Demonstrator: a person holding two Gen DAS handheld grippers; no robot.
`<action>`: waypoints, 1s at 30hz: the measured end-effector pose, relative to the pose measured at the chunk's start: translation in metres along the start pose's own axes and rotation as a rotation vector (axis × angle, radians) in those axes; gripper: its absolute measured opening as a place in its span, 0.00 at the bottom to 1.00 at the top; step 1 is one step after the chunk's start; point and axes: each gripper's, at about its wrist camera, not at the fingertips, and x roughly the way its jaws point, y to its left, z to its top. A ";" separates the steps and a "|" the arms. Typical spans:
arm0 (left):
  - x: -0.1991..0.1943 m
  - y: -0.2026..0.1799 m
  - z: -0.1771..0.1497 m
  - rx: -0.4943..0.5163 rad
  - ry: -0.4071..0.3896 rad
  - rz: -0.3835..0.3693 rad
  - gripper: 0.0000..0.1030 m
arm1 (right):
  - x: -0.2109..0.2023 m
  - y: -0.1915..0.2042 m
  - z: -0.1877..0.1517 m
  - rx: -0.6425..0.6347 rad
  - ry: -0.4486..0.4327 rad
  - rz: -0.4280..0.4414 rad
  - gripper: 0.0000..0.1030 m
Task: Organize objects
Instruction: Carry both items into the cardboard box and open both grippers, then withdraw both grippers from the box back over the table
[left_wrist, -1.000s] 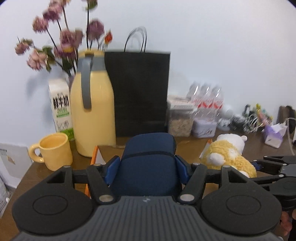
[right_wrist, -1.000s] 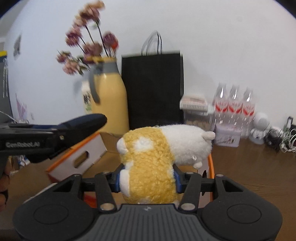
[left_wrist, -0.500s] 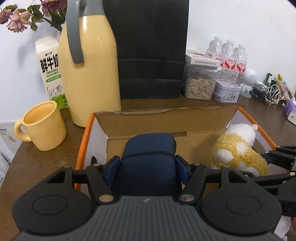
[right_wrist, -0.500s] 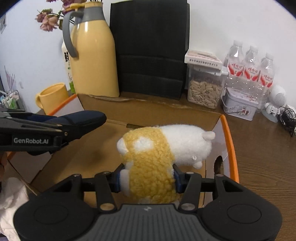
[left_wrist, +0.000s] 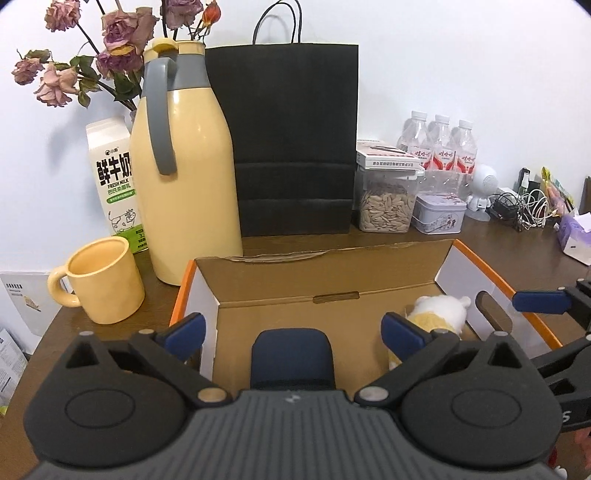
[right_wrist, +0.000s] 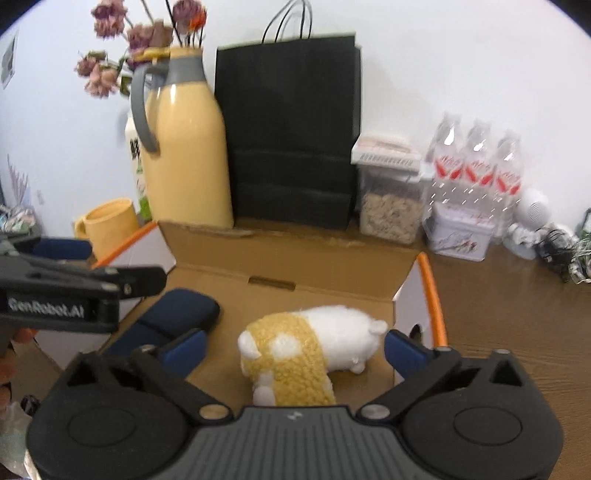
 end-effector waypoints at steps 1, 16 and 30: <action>-0.003 0.000 -0.001 -0.002 -0.006 0.002 1.00 | -0.004 0.001 0.000 -0.001 -0.013 0.002 1.00; -0.091 0.004 -0.026 -0.034 -0.160 -0.018 1.00 | -0.096 0.012 -0.024 -0.049 -0.183 -0.056 1.00; -0.152 0.014 -0.098 -0.056 -0.190 -0.074 1.00 | -0.176 0.022 -0.102 -0.058 -0.244 -0.052 1.00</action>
